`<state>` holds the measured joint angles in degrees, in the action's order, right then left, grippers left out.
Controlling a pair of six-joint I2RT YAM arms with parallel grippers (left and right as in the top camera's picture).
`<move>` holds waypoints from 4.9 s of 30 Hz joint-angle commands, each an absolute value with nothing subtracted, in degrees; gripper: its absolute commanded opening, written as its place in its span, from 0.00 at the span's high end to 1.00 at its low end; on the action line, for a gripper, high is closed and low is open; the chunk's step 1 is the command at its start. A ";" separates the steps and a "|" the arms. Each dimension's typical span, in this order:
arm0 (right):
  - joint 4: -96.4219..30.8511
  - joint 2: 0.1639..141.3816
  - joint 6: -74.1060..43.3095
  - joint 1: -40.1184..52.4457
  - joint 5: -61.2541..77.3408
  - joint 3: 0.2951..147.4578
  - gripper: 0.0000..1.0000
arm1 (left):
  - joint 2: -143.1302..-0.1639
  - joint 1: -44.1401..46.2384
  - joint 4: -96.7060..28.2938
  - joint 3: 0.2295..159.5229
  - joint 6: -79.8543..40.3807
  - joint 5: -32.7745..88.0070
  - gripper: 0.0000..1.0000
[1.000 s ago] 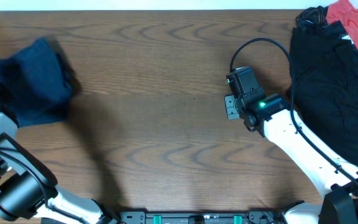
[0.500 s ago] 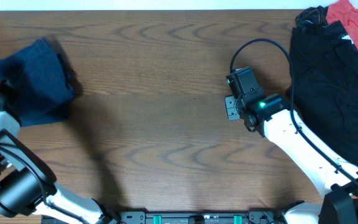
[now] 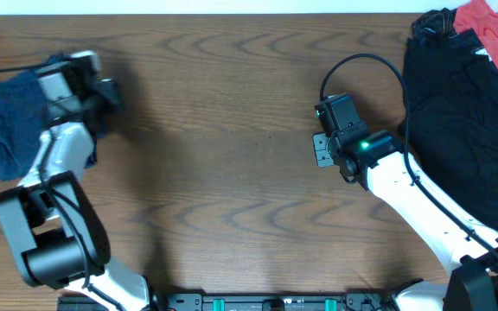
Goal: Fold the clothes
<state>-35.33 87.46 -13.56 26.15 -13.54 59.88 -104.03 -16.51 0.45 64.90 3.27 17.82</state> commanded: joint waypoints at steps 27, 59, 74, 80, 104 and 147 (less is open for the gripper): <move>-35.38 86.67 -13.23 25.67 -14.15 59.94 0.52 | -100.75 -14.26 -30.06 65.89 -10.61 -16.64 0.78; -35.40 86.67 -13.21 25.67 -14.15 59.94 0.51 | -95.61 -15.05 -32.45 64.79 -13.43 -8.69 0.65; -35.64 86.70 -13.23 25.67 -14.13 59.94 0.51 | -98.15 -15.09 -31.81 64.62 -13.41 -17.69 0.62; -35.77 86.67 -13.23 25.67 -14.13 59.94 0.51 | -99.72 -15.20 -31.29 64.62 -13.41 -20.88 0.70; -36.32 86.67 -13.21 25.67 -14.15 59.94 0.51 | -101.54 -17.06 -30.57 65.10 -15.79 -41.98 0.89; -33.21 78.26 -16.29 3.25 0.62 60.42 0.01 | -81.91 6.11 -63.79 67.42 -7.29 6.39 0.02</move>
<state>-31.33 83.33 -15.92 4.84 2.26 59.92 -81.93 6.74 -62.11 66.28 -8.49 6.07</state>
